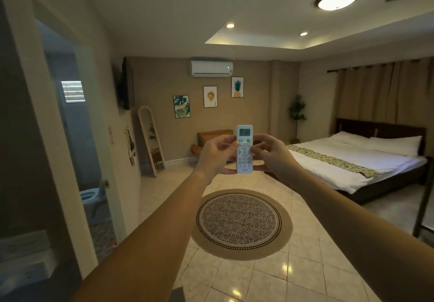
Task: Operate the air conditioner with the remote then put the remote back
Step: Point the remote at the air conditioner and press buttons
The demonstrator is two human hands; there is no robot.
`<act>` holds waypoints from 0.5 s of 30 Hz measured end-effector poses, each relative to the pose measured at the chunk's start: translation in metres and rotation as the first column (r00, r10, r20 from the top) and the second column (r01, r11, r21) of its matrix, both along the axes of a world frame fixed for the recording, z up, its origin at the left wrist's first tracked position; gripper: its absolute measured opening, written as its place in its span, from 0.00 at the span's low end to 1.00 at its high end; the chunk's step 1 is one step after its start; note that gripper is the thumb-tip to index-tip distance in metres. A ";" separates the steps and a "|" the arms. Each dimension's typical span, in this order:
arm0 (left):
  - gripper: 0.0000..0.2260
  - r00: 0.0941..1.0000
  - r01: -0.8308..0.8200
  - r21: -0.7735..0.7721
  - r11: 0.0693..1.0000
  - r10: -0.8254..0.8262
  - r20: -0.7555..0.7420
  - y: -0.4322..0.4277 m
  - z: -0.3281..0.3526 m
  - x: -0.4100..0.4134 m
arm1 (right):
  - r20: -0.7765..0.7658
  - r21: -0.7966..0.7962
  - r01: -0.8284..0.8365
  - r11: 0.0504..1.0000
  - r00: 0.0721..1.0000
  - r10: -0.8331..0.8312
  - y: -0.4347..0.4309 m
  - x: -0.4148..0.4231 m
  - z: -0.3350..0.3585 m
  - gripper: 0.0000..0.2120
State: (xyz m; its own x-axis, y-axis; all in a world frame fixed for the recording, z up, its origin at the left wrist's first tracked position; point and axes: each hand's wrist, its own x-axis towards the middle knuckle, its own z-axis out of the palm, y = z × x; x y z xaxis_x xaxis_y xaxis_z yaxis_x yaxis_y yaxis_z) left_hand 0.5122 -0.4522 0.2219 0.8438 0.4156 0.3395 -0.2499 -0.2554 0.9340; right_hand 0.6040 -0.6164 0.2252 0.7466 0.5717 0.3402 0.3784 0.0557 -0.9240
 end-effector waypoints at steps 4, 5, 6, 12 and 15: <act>0.13 1.000 0.011 -0.009 1.000 -0.011 0.012 0.007 0.003 0.002 | 0.016 0.015 0.001 1.000 1.000 -0.002 0.006 -0.001 0.004 0.16; 0.13 1.000 0.014 -0.014 1.000 -0.014 0.014 0.009 0.003 0.002 | 0.017 0.016 0.000 1.000 1.000 0.000 0.008 0.000 0.004 0.16; 0.13 1.000 0.015 -0.017 1.000 -0.015 0.015 0.011 0.003 0.002 | 0.014 0.015 -0.001 1.000 1.000 0.001 0.010 0.000 0.003 0.16; 0.11 1.000 0.026 -0.021 0.999 -0.026 0.007 0.017 0.003 -0.002 | 0.012 0.013 0.011 1.000 1.000 -0.011 0.017 -0.002 0.003 0.15; 0.11 1.000 0.028 -0.033 0.999 -0.027 0.008 0.018 0.004 -0.003 | 0.019 0.011 0.023 1.000 1.000 -0.023 0.019 -0.003 0.004 0.15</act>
